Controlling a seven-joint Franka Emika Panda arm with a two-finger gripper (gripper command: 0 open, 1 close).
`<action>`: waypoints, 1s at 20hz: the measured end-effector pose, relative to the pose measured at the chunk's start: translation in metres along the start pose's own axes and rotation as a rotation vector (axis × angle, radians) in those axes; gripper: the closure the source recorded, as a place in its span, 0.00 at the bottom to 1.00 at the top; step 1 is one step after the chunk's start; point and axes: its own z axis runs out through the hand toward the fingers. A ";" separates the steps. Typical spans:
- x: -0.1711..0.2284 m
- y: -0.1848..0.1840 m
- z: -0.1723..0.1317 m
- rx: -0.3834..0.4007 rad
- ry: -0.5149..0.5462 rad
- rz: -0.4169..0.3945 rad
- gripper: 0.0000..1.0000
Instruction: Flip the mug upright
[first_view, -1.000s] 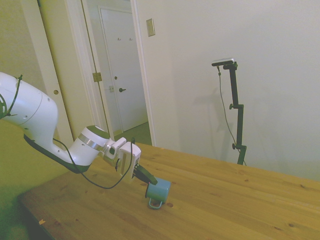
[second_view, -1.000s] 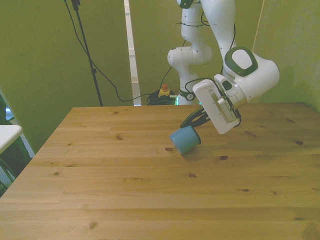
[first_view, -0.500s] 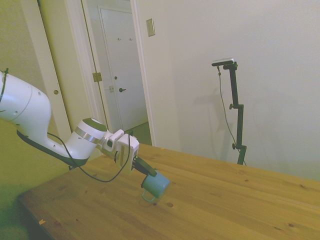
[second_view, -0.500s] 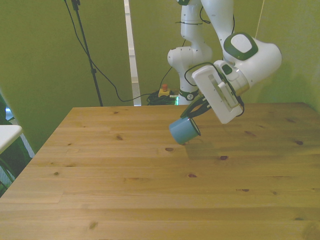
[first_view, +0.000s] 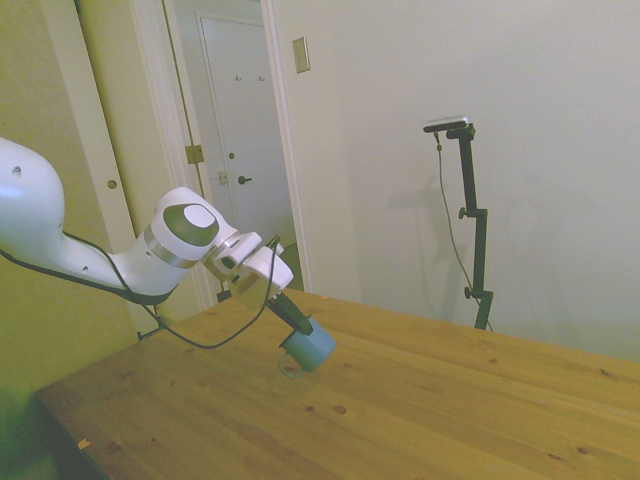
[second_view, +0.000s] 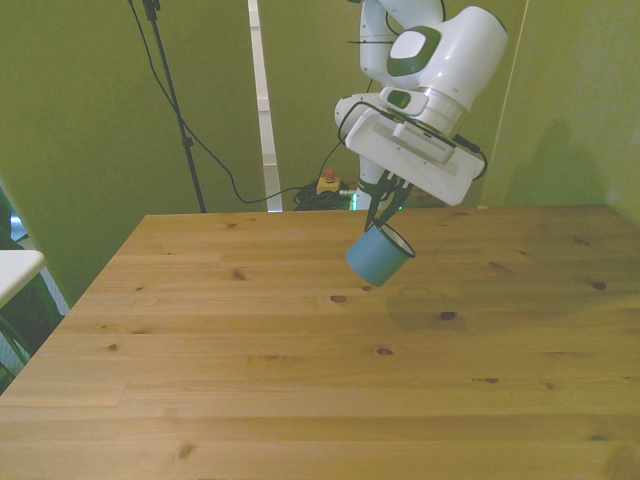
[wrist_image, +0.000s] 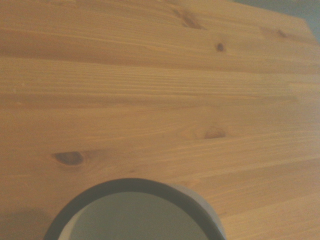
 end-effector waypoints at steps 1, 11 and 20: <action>0.006 0.004 0.006 0.032 -0.029 0.020 1.00; 0.033 0.023 0.054 0.253 -0.222 0.091 1.00; 0.040 0.025 0.084 0.312 -0.385 0.180 1.00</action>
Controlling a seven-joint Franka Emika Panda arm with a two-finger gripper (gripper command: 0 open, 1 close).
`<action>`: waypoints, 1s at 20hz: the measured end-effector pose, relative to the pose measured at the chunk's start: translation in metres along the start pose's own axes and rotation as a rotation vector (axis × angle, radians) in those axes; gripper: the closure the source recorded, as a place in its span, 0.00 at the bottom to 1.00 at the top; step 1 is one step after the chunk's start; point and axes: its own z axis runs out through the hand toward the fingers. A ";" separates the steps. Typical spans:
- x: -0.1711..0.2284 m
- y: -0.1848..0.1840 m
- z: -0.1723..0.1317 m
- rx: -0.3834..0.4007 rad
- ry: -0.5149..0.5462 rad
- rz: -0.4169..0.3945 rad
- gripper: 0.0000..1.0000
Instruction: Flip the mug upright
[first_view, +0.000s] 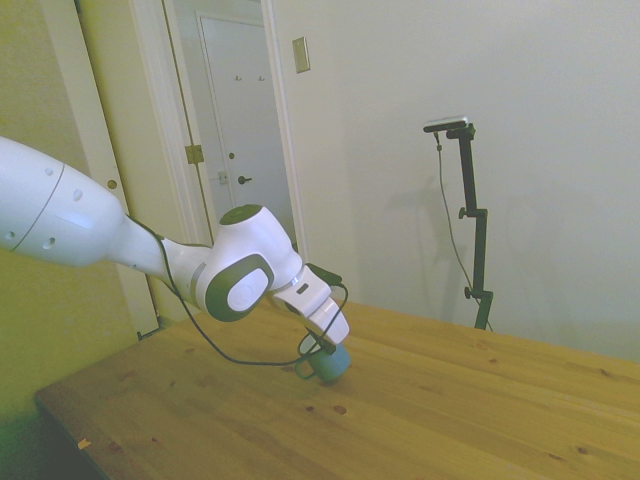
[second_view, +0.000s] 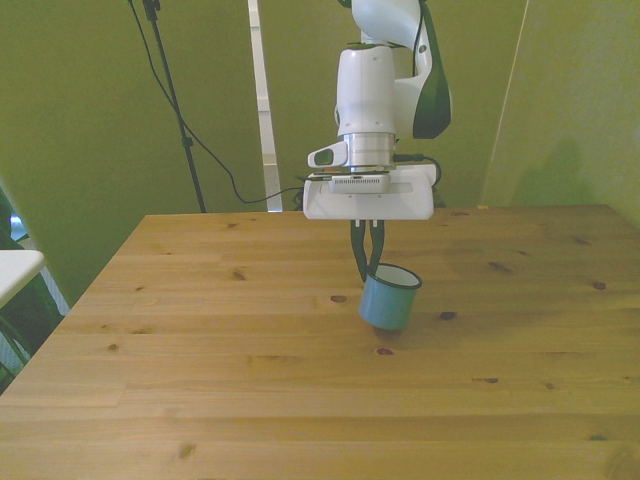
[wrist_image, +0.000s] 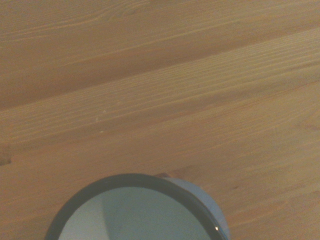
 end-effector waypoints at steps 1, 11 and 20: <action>0.002 0.000 0.000 0.006 -0.021 0.013 1.00; 0.015 -0.004 -0.001 -0.070 -0.153 0.050 1.00; 0.018 -0.001 0.023 -0.097 -0.204 0.095 0.00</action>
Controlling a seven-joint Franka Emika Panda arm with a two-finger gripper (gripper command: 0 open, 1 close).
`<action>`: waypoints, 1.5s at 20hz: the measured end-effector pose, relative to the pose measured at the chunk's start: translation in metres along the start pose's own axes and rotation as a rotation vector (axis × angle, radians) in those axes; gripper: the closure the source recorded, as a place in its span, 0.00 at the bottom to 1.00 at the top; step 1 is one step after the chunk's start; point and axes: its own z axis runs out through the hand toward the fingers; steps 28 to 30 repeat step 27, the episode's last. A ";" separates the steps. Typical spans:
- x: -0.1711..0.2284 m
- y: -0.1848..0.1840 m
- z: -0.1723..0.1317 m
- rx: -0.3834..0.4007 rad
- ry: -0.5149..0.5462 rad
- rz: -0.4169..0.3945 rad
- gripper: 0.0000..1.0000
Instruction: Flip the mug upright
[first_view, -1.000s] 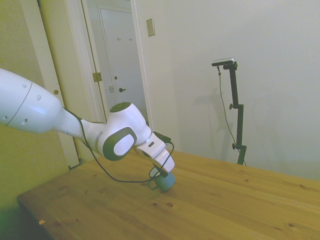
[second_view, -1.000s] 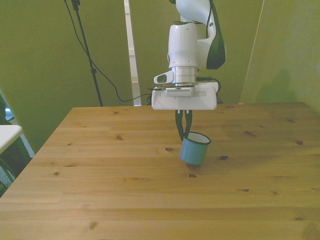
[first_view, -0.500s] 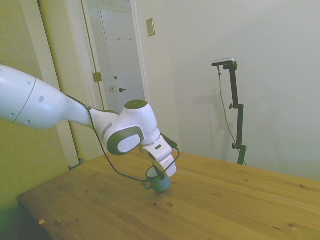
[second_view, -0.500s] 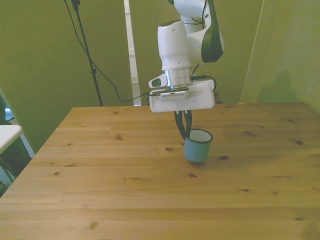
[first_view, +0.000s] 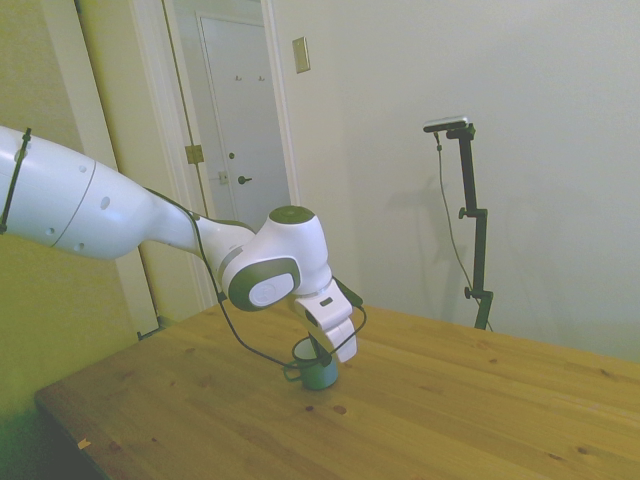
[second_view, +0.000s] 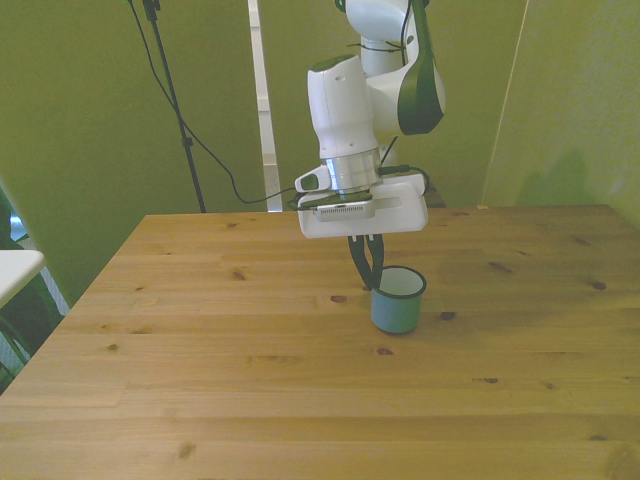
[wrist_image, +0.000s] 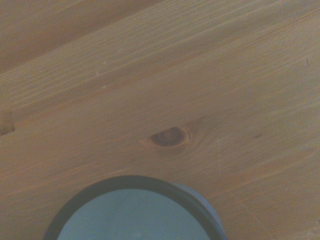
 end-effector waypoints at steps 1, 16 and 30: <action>0.000 0.000 0.000 0.000 -0.002 0.001 0.00; 0.001 -0.007 -0.026 0.040 0.011 -0.008 0.00; -0.058 -0.004 -0.139 0.080 0.026 -0.098 0.00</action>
